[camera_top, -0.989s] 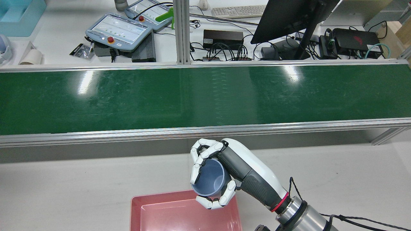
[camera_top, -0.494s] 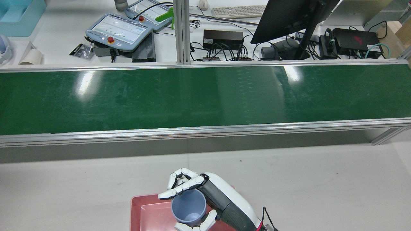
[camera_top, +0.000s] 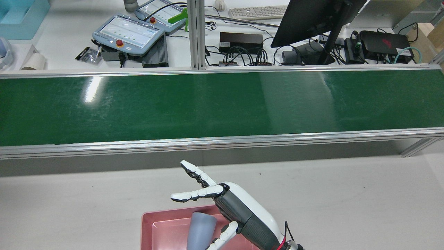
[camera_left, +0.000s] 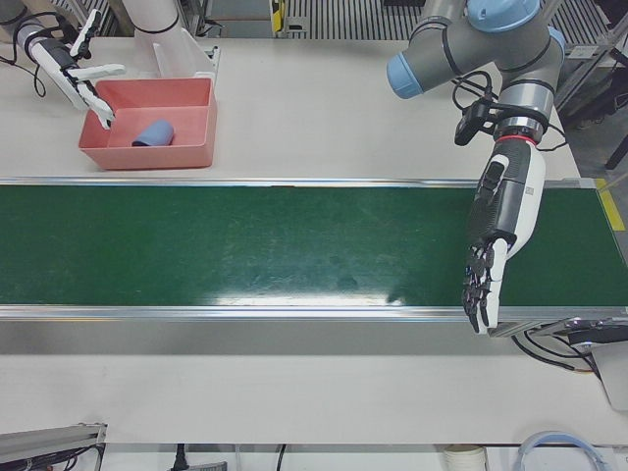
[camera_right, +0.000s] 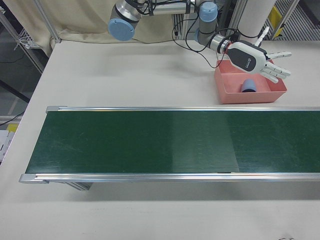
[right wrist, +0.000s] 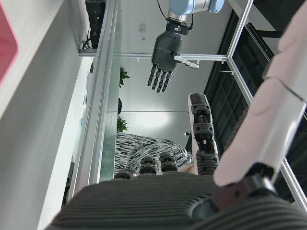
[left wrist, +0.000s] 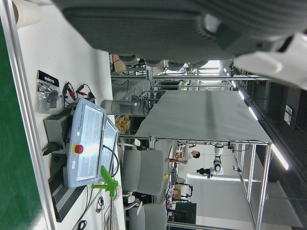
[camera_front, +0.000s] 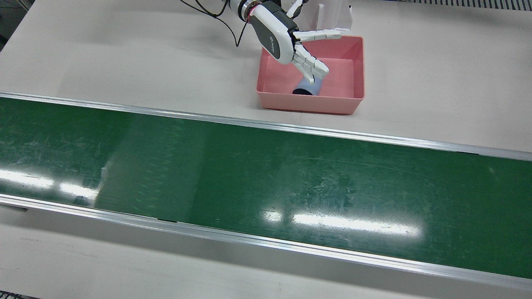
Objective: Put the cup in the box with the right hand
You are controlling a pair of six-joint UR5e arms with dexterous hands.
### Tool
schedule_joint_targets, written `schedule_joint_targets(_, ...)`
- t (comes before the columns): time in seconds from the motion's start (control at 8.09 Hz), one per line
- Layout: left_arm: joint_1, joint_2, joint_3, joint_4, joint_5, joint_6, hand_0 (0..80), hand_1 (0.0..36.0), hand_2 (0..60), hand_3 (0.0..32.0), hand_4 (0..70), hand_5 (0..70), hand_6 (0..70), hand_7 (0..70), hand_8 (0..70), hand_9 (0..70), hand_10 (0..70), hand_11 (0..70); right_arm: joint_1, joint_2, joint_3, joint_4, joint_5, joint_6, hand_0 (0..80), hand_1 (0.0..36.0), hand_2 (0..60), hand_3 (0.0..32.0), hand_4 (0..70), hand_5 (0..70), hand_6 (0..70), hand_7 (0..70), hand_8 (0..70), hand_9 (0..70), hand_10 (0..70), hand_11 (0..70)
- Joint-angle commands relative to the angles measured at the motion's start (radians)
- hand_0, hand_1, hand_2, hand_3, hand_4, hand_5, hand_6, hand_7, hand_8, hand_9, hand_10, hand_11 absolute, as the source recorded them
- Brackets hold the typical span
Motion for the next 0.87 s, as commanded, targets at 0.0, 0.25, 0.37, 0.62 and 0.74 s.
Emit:
schedule_joint_targets(0.0, 0.0, 0.0, 0.0, -0.001, 0.0, 0.0, 0.0, 0.0, 0.0, 0.0, 0.0, 0.0, 0.0, 0.0, 0.0, 0.0, 0.0, 0.0, 0.183, -0.137, 0.18, -0.025, -0.003, -0.001, 47.4, 3.5, 2.3, 0.0, 31.5, 1.6, 3.5, 15.7, 3.6, 9.2, 0.0, 0.0)
schedule_joint_targets(0.25, 0.0, 0.0, 0.0, -0.001, 0.0, 0.0, 0.0, 0.0, 0.0, 0.0, 0.0, 0.0, 0.0, 0.0, 0.0, 0.0, 0.0, 0.0, 0.375, -0.231, 0.171, -0.191, -0.018, 0.237, 45.7, 6.3, 7.0, 0.0, 29.3, 1.5, 3.6, 17.3, 3.8, 9.8, 0.0, 0.0)
schedule_joint_targets(0.37, 0.0, 0.0, 0.0, -0.001, 0.0, 0.0, 0.0, 0.0, 0.0, 0.0, 0.0, 0.0, 0.0, 0.0, 0.0, 0.0, 0.0, 0.0, 0.474, -0.245, 0.15, -0.352, -0.027, 0.421, 47.3, 2.5, 1.3, 0.0, 33.9, 1.5, 3.7, 17.3, 3.6, 9.6, 0.0, 0.0)
schedule_joint_targets(0.62, 0.0, 0.0, 0.0, -0.001, 0.0, 0.0, 0.0, 0.0, 0.0, 0.0, 0.0, 0.0, 0.0, 0.0, 0.0, 0.0, 0.0, 0.0, 0.802, -0.246, 0.035, -0.424, -0.314, 0.577, 48.1, 2.3, 0.0, 0.0, 32.0, 2.0, 3.9, 16.9, 4.0, 10.0, 0.0, 0.4)
schedule_joint_targets(0.74, 0.0, 0.0, 0.0, -0.001, 0.0, 0.0, 0.0, 0.0, 0.0, 0.0, 0.0, 0.0, 0.0, 0.0, 0.0, 0.0, 0.0, 0.0, 0.974, -0.25, -0.014, -0.424, -0.437, 0.596, 45.8, 5.9, 5.9, 0.0, 21.9, 2.3, 3.9, 16.4, 4.2, 10.3, 0.5, 1.5)
